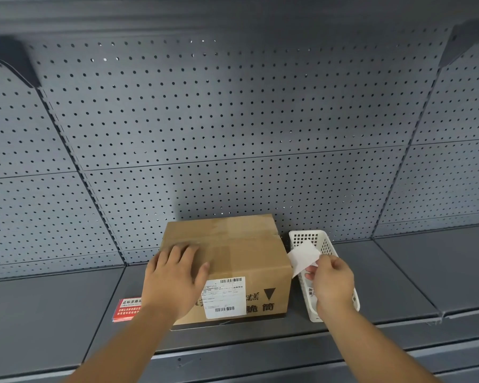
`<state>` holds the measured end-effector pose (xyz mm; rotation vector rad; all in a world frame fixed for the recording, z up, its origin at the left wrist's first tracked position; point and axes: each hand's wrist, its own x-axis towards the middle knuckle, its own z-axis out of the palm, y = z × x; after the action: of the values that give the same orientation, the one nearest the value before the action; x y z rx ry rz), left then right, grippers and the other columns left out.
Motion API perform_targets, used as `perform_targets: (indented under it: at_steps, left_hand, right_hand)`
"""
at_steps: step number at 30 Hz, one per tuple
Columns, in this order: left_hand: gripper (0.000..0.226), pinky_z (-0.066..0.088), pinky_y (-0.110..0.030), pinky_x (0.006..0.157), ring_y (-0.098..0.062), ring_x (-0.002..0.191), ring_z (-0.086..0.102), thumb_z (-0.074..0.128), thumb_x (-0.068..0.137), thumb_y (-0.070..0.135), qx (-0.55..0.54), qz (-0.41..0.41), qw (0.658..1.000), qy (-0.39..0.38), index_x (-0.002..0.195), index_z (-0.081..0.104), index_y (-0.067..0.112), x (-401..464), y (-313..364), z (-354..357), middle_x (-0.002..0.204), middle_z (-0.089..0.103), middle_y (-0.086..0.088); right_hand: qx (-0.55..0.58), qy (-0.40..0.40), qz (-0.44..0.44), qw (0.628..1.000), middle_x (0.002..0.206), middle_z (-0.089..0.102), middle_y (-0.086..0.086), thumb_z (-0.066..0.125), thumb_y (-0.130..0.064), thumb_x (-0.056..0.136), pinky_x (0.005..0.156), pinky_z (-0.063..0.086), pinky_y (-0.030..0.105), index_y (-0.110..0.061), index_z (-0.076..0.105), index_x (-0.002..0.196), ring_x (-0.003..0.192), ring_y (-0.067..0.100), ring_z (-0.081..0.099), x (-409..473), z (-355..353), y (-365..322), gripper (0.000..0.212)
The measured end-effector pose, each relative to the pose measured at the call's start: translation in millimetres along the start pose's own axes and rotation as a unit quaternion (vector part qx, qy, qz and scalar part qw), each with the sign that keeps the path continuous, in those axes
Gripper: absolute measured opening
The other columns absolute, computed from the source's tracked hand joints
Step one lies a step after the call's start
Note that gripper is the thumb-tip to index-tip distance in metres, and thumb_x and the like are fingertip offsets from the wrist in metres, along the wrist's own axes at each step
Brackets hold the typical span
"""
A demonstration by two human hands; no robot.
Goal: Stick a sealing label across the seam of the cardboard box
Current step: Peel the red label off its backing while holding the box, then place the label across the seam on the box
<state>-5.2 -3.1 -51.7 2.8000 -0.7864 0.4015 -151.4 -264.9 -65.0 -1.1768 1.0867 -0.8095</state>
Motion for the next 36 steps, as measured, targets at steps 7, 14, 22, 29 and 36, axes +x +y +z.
perform_targets:
  at_steps: [7,14,22,29,36]
  left_hand:
    - [0.062,0.033,-0.051,0.117,-0.026,0.136,0.047,0.028,0.095,0.067,-0.008,-0.007,1.0,-0.026,0.14,0.052,0.032,1,4,-9,0.142,0.058,0.006]
    - [0.044,0.044,-0.049,0.107,-0.024,0.124,0.054,0.047,0.092,0.054,-0.072,-0.029,0.997,-0.02,0.123,0.062,0.027,12,27,-24,0.132,0.063,0.005]
    - [0.017,0.06,-0.025,0.081,-0.017,0.092,0.075,0.065,0.1,0.027,-0.564,-0.122,0.813,-0.073,0.094,0.079,0.02,35,98,-64,0.09,0.08,0.005]
    - [0.024,0.062,-0.027,0.075,-0.02,0.083,0.078,0.068,0.099,0.024,-0.683,-0.198,0.696,-0.102,0.092,0.074,0.002,60,96,-76,0.087,0.08,-0.012]
    - [0.011,0.061,-0.021,0.07,-0.015,0.079,0.077,0.069,0.097,0.009,-0.656,-0.212,0.717,-0.102,0.095,0.074,-0.001,80,55,-58,0.087,0.078,-0.011]
  right_hand:
    - [-0.019,0.01,-0.034,0.999,0.07,0.068,0.009,0.047,-0.017,0.093,0.06,0.047,0.036,-0.006,0.062,0.08,0.068,0.03,0.066,13,-10,-14,0.023]
    - [-0.039,-0.088,-0.194,0.976,0.072,0.067,0.004,0.054,-0.014,0.096,0.069,0.051,0.037,-0.018,0.067,0.083,0.067,0.02,0.061,6,8,-50,0.018]
    - [-0.127,-0.204,-0.407,0.881,0.086,0.065,-0.007,0.063,-0.011,0.094,0.069,0.045,0.02,-0.021,0.068,0.087,0.08,0.008,0.06,-27,43,-69,0.013]
    - [-0.209,-0.243,-0.561,0.763,0.089,0.066,-0.009,0.057,-0.027,0.095,0.078,0.046,0.028,-0.019,0.066,0.088,0.089,0.009,0.053,-41,73,-65,0.014]
    - [-0.228,-0.238,-0.515,0.791,0.102,0.066,-0.01,0.06,-0.029,0.097,0.084,0.048,0.029,-0.021,0.069,0.105,0.099,0.008,0.053,-35,99,-52,0.014]
